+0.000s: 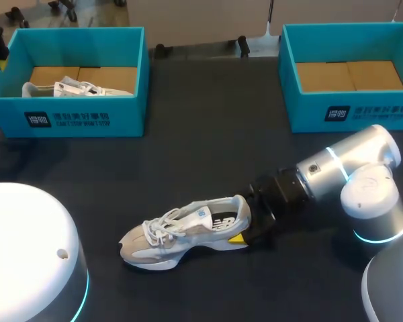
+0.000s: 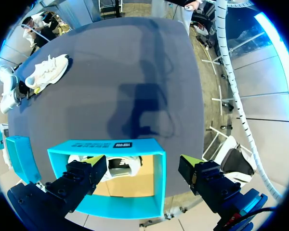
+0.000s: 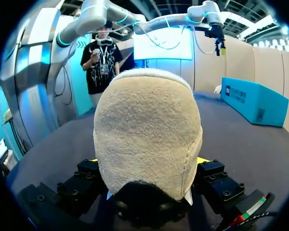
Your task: Take the shoe out of the shoebox, open the shoe tongue, remove and reinsert the insole, then place the shoe into the shoebox
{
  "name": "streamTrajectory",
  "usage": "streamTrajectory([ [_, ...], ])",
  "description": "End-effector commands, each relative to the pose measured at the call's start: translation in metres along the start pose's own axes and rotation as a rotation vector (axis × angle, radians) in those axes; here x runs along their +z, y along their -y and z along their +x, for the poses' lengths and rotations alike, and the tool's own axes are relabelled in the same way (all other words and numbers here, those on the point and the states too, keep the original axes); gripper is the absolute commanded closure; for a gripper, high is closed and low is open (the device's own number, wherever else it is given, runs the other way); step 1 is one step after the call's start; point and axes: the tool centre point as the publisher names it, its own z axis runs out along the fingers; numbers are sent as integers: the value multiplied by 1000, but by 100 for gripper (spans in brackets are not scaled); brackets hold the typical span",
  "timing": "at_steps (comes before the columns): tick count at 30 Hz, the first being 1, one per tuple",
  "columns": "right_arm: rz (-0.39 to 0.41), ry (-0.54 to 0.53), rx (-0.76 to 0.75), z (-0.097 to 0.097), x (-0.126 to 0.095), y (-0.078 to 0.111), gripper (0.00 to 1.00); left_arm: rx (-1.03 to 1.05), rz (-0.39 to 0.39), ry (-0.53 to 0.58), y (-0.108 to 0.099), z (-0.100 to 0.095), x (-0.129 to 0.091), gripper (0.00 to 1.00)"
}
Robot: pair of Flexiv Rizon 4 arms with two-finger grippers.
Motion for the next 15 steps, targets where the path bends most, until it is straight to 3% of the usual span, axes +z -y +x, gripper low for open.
streamTrajectory([
  [1, 7, -3, 2, -3, 6, -1, 100, 0, -3, -3, 2, 0, 0, 0],
  [15, 11, 173, 59, -5, -3, 0, 100, 0, -3, -3, 2, 0, 0, 0],
])
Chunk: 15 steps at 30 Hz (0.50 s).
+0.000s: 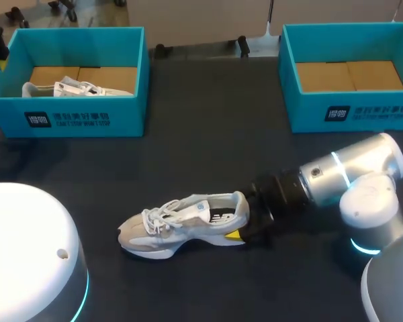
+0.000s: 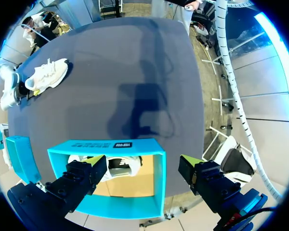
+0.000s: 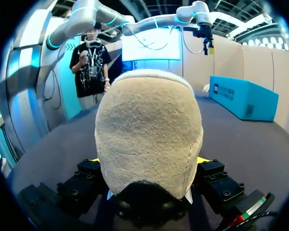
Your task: Take the shoe out of the shoebox, open the shoe tongue, remove and reinsert the insole, then place the shoe into the shoebox
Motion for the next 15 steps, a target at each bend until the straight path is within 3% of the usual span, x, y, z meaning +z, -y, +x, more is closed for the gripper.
streamTrajectory([
  [1, 18, 64, 12, 6, -2, -3, 100, 0, -3, -3, 2, 0, 0, 0],
  [15, 53, 81, 37, -2, -7, -2, 100, 0, -3, -3, 2, 0, 0, 0],
])
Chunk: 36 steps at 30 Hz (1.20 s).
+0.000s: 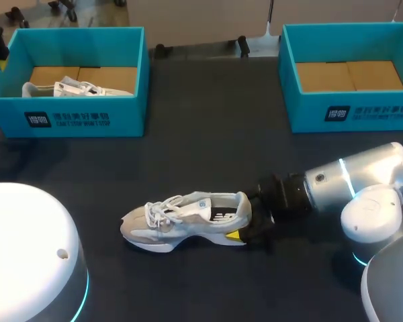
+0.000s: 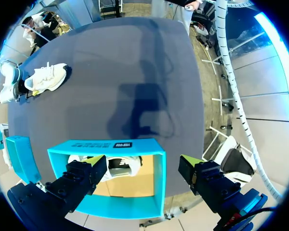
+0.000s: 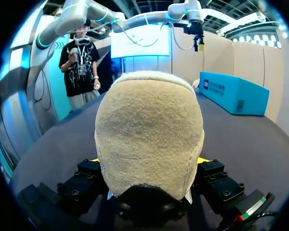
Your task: Take the shoe out of the shoebox, open the shoe tongue, remove and reinsert the insole, then place the shoe into the shoebox
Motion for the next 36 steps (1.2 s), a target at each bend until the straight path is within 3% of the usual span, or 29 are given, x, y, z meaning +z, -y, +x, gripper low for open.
streamTrajectory([
  [1, 17, -15, -1, -2, -1, -3, 100, 0, -3, -3, 2, 0, 0, 0],
  [18, 18, -23, -6, -1, -1, -5, 100, 0, -3, -3, 2, 0, 0, 0],
  [23, 18, -23, -6, -1, -1, -5, 100, -63, 20, 63, 37, -36, -9, 0],
  [26, 18, -23, -6, -1, -1, -5, 100, -279, 87, 72, 51, -56, -11, 0],
  [30, 18, -23, -6, -1, -1, -5, 100, -738, 185, -84, 76, -85, -7, 0],
  [36, 18, -23, -6, -1, -1, -5, 100, -748, 157, -79, 82, -89, -7, 0],
])
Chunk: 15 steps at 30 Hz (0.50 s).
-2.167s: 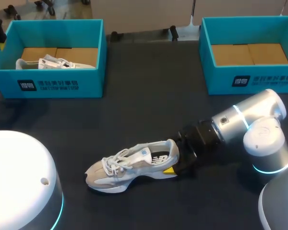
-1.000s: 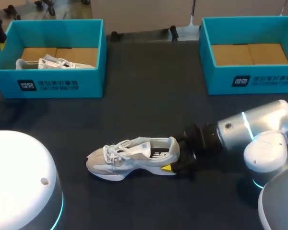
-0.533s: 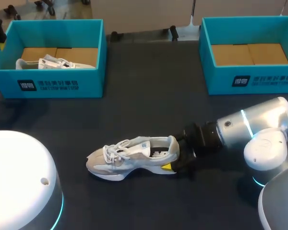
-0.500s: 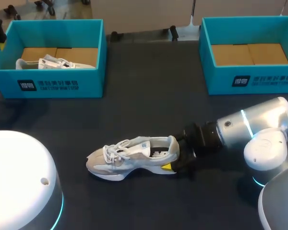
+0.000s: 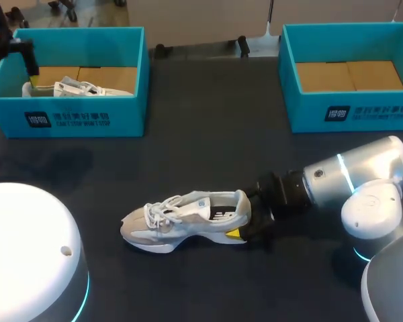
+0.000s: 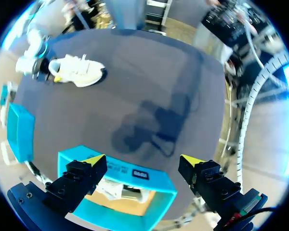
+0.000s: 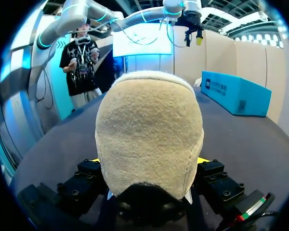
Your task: Take the shoe out of the shoebox, open the shoe tongue, remove and reinsert the insole, then place the shoe into the shoebox
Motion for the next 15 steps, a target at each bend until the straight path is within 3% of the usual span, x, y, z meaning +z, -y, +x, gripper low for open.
streamTrajectory([
  [1, 6, 0, 1, 0, 0, -2, 100, -358, 17, -81, 7, -2, -1, 0],
  [7, 6, 0, 1, 0, 0, -2, 100, -358, 17, -81, 7, -2, -1, 0],
  [10, 6, 0, 1, 0, 0, -2, 100, -464, -7, -55, 35, -9, 6, 0],
  [11, 6, 0, 1, 0, 0, -2, 100, -505, 46, -61, 44, -15, 7, 0],
  [13, 6, 0, 1, 0, 0, -2, 100, -649, 56, -37, 64, -26, 10, 0],
  [15, 6, 0, 1, 0, 0, -2, 100, -749, 114, -5, 83, -36, 12, 0],
])
